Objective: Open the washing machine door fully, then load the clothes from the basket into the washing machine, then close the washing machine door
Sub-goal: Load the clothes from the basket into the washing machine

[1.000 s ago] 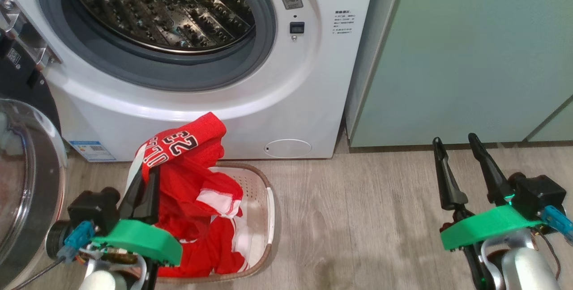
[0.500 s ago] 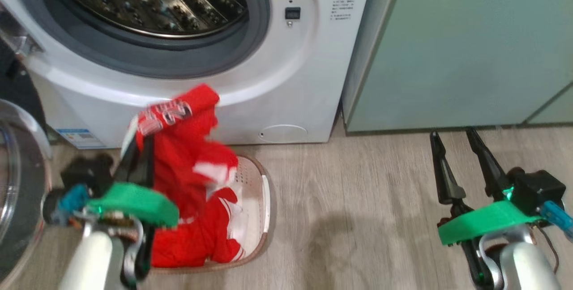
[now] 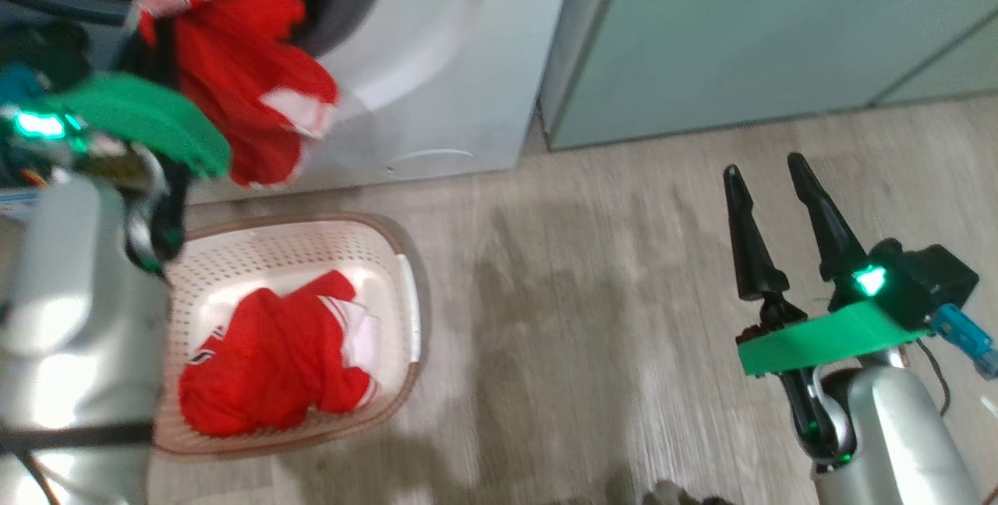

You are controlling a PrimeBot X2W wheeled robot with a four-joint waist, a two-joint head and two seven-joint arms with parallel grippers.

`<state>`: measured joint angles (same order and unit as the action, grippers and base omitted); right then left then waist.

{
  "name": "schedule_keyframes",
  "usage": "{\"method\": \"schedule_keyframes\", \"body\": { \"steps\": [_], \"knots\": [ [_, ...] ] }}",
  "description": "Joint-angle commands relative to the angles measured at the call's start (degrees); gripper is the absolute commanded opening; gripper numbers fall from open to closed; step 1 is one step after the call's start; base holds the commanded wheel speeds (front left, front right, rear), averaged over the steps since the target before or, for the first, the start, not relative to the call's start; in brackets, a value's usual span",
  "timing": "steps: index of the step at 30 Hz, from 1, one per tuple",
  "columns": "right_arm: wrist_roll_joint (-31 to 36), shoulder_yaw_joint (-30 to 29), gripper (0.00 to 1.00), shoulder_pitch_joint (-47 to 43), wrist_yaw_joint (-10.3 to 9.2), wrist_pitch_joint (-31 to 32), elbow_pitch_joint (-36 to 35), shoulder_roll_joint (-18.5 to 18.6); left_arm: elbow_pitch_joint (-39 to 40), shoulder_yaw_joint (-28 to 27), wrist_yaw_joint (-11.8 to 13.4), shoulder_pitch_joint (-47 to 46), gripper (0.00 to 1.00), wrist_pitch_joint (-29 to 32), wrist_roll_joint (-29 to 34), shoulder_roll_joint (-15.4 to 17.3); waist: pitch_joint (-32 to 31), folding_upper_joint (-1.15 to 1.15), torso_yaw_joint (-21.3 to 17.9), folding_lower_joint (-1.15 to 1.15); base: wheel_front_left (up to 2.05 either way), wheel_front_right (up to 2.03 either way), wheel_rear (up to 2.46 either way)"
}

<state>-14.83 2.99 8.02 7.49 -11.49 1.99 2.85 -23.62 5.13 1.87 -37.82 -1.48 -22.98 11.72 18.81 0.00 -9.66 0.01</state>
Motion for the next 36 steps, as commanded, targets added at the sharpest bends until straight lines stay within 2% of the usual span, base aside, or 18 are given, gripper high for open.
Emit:
{"method": "schedule_keyframes", "body": {
  "steps": [1,8,15,27,36],
  "knots": [
    [-0.6,1.7,1.0,1.8,0.0,-0.8,-1.4,0.0,-0.5,-2.3,-0.2,-4.4,0.0,0.6,-0.2,2.9,3.5,0.0,-3.4,-0.01,0.0,0.0,0.0],
    [-2.7,4.0,1.0,3.9,0.0,-2.7,0.5,0.0,-13.2,-3.5,-0.8,-16.0,0.0,2.7,-0.2,7.3,8.5,0.0,-8.2,-0.01,0.0,0.0,0.0],
    [-4.8,5.9,1.0,5.6,0.0,-3.4,1.6,0.0,-21.0,-0.3,-2.1,-23.8,0.0,6.2,4.0,13.7,12.5,0.0,-11.4,-0.01,0.0,0.0,0.0],
    [-7.8,7.7,1.0,7.7,0.0,-3.5,0.3,0.0,-24.8,0.5,-3.3,-33.9,0.0,6.1,5.8,19.8,17.8,0.0,-14.6,-0.01,0.0,0.0,0.0],
    [-9.3,8.4,1.0,8.0,0.0,-3.5,-0.6,0.0,-24.4,-0.8,-2.8,-41.3,0.0,-0.4,5.6,23.0,20.5,0.0,-16.3,-0.01,0.0,0.0,0.0]
  ]
}}
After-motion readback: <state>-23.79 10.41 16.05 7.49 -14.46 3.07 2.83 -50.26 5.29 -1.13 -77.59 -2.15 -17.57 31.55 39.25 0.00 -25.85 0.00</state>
